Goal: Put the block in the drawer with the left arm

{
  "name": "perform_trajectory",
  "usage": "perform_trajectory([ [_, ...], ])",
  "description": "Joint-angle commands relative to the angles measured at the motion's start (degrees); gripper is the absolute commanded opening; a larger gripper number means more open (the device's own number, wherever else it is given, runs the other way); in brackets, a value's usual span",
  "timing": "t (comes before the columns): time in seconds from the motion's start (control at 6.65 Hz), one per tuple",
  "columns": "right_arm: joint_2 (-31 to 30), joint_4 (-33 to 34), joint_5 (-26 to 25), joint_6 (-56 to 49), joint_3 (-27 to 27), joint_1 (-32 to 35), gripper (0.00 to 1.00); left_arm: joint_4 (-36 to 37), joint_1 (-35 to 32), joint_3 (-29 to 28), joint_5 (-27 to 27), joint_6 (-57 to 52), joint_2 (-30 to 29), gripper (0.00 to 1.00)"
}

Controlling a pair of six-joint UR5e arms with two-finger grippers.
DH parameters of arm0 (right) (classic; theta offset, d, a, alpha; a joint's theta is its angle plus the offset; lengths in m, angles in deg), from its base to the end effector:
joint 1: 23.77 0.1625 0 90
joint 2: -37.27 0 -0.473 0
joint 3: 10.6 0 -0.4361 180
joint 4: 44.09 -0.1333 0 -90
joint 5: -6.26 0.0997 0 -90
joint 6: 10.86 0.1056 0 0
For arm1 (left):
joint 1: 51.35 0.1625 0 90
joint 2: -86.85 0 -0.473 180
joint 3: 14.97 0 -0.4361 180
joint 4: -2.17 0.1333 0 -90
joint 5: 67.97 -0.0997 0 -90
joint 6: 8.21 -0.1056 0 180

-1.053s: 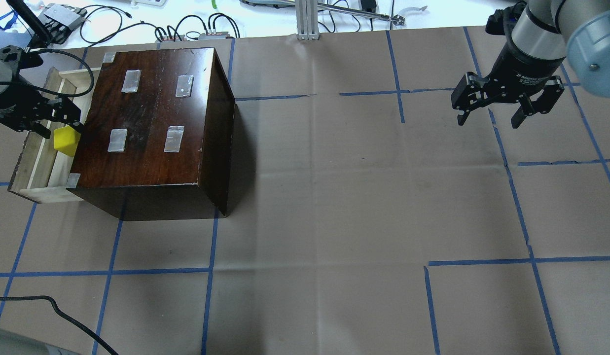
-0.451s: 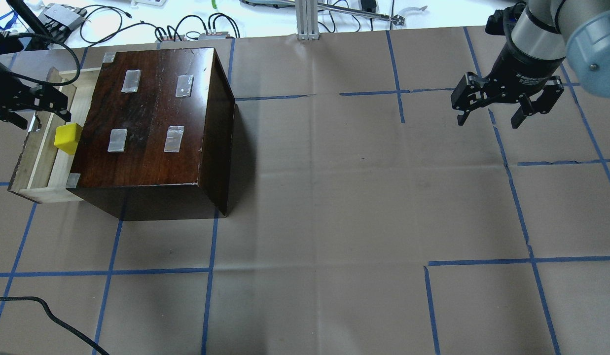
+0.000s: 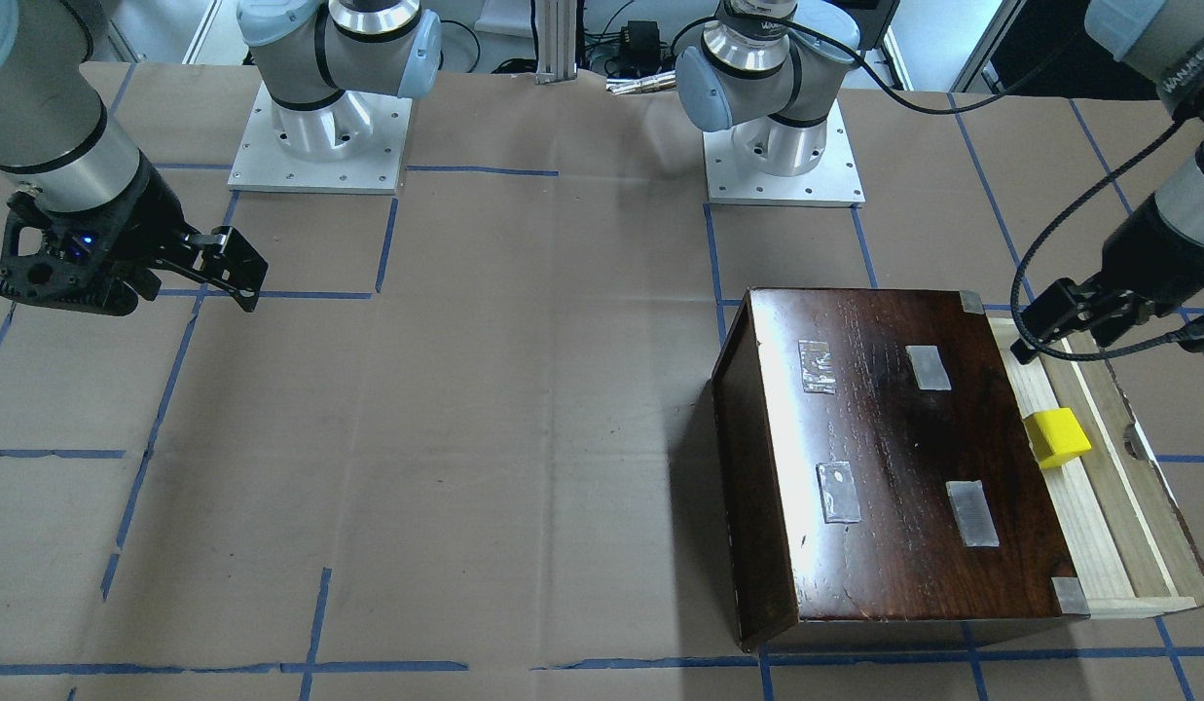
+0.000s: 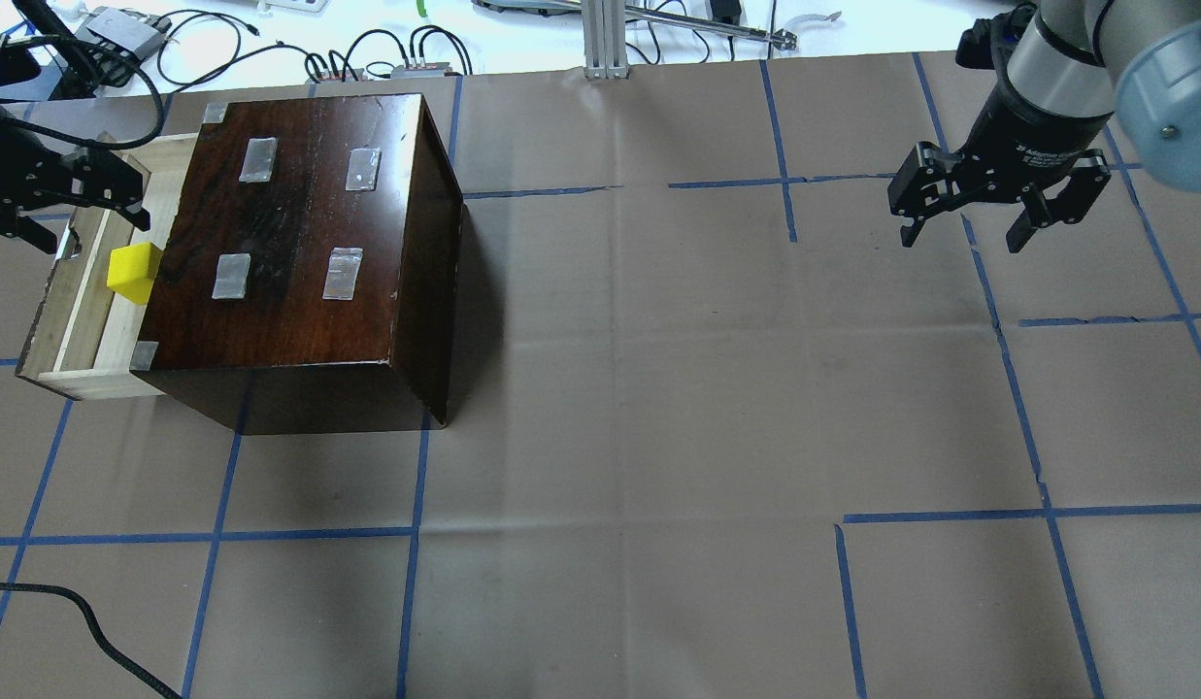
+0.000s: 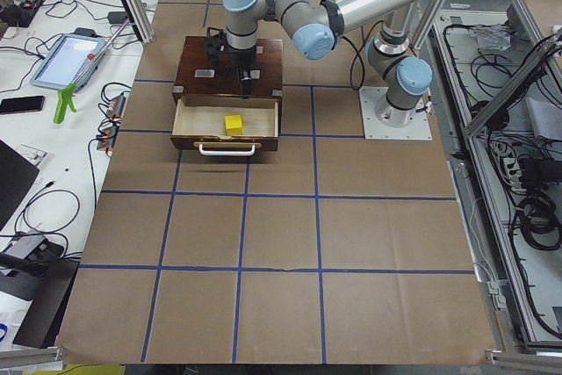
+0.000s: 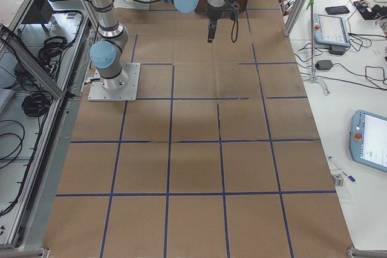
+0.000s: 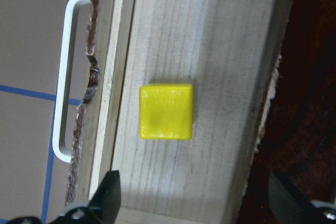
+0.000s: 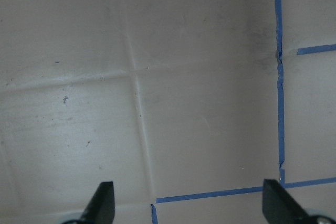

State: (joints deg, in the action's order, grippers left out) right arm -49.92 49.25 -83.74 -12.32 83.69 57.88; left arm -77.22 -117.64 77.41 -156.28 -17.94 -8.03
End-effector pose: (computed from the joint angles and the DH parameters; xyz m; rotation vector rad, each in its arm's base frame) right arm 0.0522 -0.5620 0.4691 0.1883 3.1286 0.1025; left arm 0.1077 -0.5846 0.4791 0.3794 -3.1055 0.1009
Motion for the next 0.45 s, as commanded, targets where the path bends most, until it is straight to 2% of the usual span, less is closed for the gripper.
perform_trajectory([
  [0.0,0.00,0.00,0.00,-0.04,0.01,0.00,1.00,-3.13,-7.50,0.00,0.07,10.13,2.59,0.99],
  [0.3,0.09,0.00,0.00,-0.04,-0.07,0.00,1.00,-4.02,-14.53,0.26,-0.20,17.52,2.86,0.99],
])
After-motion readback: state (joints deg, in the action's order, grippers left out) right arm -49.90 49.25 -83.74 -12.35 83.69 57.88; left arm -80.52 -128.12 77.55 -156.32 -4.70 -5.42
